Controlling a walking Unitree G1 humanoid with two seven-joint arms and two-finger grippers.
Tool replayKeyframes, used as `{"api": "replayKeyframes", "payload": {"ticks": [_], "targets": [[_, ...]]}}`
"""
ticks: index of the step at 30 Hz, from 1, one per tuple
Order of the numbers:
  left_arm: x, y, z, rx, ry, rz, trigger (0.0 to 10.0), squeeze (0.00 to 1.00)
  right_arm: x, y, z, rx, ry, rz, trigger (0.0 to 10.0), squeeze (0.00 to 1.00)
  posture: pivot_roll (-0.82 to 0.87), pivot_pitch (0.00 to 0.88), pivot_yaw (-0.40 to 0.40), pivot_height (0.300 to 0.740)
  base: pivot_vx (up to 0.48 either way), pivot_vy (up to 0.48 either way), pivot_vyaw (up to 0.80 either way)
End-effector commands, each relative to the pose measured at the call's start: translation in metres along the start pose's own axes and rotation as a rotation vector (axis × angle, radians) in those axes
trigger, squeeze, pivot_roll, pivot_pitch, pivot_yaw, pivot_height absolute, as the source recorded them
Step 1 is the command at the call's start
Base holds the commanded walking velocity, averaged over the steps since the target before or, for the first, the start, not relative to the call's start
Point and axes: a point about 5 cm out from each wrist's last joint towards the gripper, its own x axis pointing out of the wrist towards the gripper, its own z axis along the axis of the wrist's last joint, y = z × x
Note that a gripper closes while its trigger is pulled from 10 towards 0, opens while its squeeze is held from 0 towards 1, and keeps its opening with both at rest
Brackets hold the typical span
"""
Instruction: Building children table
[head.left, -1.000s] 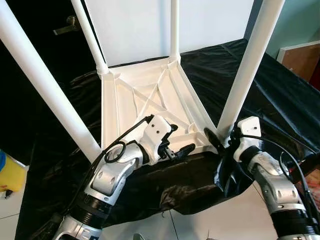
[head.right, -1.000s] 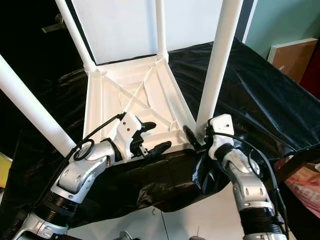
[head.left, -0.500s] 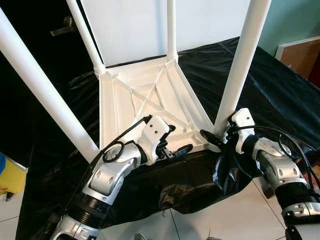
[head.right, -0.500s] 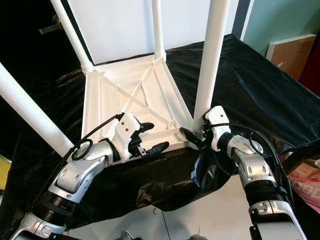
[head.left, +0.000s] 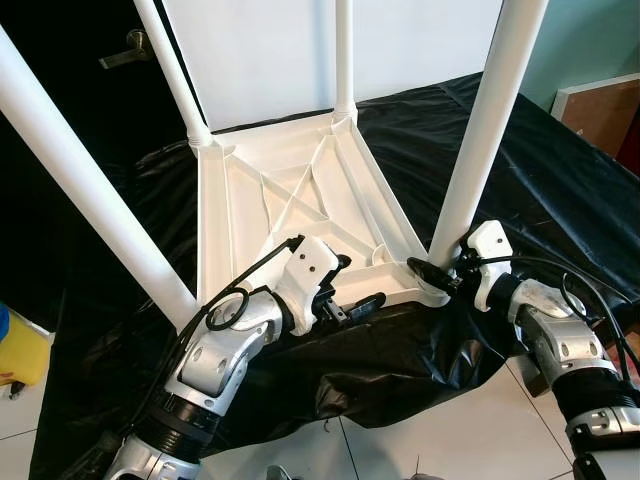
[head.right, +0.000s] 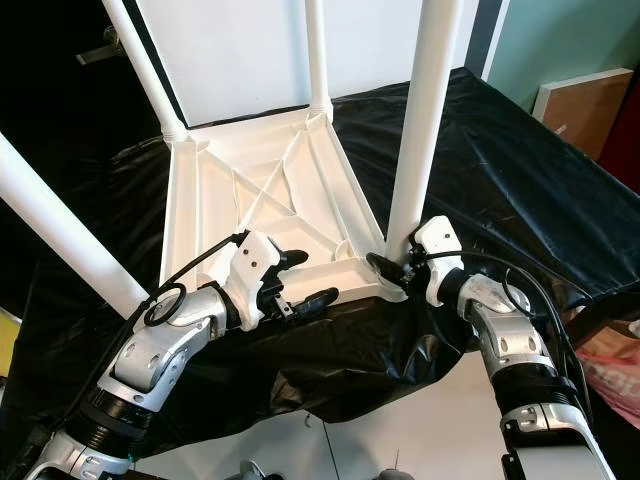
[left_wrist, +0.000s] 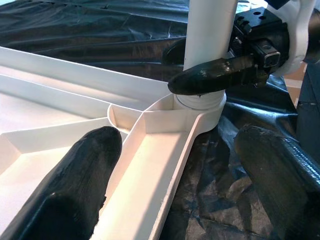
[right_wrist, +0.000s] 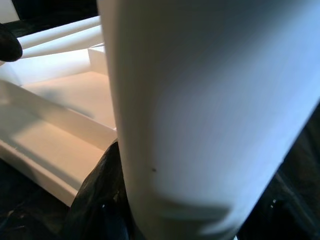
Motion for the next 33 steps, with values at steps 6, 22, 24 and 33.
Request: {"api": "replayKeyframes", "payload": {"ticks": [6,22,24,33], "targets": [[-0.001,0.000,-0.003,0.000,0.014,-0.010,10.0,0.00,-0.001,0.017,-0.018,0.087,0.052,-0.215,10.0,0.00,-0.11,0.084,0.070,0.740,0.000,0.000,0.00],[-0.003,0.005,-0.001,0.007,0.005,0.009,10.0,0.00,-0.001,0.043,-0.022,0.235,0.092,-0.734,10.0,0.00,-0.11,0.100,0.044,0.740,0.000,0.000,0.00],[-0.003,0.005,-0.001,0.008,0.006,0.026,10.0,0.00,0.000,0.050,-0.020,0.263,0.084,-0.822,10.0,0.00,-0.10,0.107,0.042,0.740,0.000,0.000,0.00],[-0.004,0.006,0.000,0.056,0.011,0.071,10.0,0.00,0.004,0.054,-0.004,0.245,0.030,-0.857,10.0,0.00,-0.09,0.119,0.039,0.740,0.000,0.000,0.00]]}}
